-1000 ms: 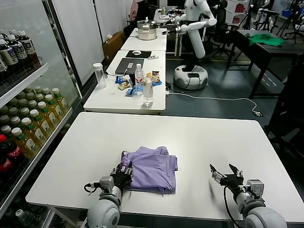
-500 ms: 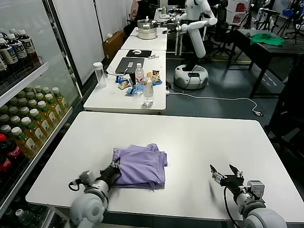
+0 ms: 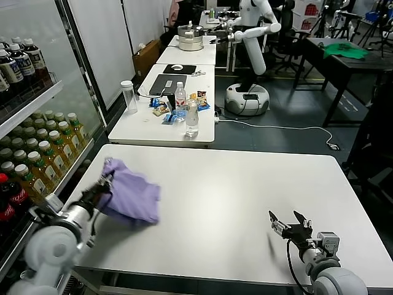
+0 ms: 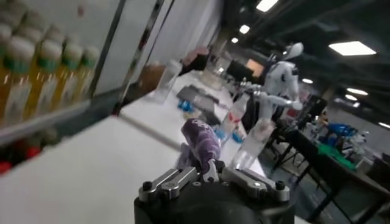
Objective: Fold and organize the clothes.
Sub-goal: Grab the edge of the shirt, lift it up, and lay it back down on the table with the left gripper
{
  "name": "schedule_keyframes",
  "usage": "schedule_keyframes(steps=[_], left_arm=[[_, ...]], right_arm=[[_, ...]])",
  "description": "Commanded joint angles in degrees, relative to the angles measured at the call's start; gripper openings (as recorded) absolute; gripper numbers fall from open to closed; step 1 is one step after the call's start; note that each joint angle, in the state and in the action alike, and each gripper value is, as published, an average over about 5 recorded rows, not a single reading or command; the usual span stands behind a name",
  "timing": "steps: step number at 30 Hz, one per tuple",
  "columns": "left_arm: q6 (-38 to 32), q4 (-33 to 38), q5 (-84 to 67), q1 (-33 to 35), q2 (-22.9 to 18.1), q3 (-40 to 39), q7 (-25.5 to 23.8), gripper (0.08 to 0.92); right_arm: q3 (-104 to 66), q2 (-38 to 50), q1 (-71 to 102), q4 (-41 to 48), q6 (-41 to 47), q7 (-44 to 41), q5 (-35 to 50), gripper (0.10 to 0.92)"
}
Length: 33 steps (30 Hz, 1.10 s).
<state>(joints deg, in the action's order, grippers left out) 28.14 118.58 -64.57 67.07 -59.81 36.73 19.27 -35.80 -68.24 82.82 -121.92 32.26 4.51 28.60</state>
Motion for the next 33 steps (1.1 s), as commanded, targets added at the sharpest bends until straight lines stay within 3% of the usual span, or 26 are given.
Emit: schedule_keyframes(steps=[1,8,14,19,28,33], left_arm=[[3.6,9.3,13.0,-1.7,9.7,-5.2,-3.4,0.135],[4.6,-0.1,41.9,-4.6,3.8,-28.7,-6.7,0.135],[5.3,-4.9,48.5,-11.6,-3.1,-39.7,-4.5,0.135],[5.3,-5.1,45.5,-13.4,-5.9,-44.8,-2.0,0.135],[5.1,-3.5,40.2,-9.4,-11.2,-47.4,0.3,0.141],[1.3,-1.8,39.8,-7.8,-12.5,-46.2,-1.7,0.249]], right_arm=[[0.1,-0.2,0.0,-0.6,-0.1,-0.2,0.1,0.823],[0.3,-0.1,0.0,-0.6,-0.4,-0.5,0.0,0.823],[0.4,0.1,-0.5,-0.2,-0.5,-0.6,-0.1,0.823],[0.4,-0.1,-0.4,-0.2,-0.6,-0.7,-0.4,0.823],[0.4,0.0,-0.9,0.1,-0.8,-1.1,-0.9,0.823],[0.5,0.4,-0.9,-0.7,-1.3,-1.7,-1.5,0.823]])
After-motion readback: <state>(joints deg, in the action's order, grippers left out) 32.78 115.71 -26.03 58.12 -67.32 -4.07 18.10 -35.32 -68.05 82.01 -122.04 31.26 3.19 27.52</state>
